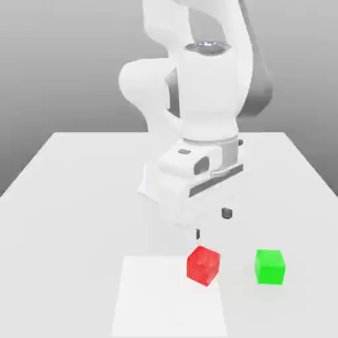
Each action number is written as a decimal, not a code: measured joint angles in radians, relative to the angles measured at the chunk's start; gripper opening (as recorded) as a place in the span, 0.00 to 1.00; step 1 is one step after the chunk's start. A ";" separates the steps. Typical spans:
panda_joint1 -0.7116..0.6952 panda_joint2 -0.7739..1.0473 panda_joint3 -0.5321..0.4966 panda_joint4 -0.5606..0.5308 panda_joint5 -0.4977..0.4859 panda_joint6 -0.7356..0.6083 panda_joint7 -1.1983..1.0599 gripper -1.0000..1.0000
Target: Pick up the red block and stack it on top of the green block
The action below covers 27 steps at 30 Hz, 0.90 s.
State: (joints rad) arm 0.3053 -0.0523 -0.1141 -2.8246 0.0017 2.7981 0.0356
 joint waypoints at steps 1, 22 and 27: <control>0.000 0.034 0.002 -0.005 0.000 0.028 -0.013 0.50; -0.041 0.060 0.044 -0.011 0.000 0.046 -0.027 0.00; 0.139 -0.002 0.139 0.065 0.003 -0.095 -0.089 0.00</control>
State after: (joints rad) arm 0.4442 -0.0544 0.0244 -2.7594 0.0043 2.7036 -0.0531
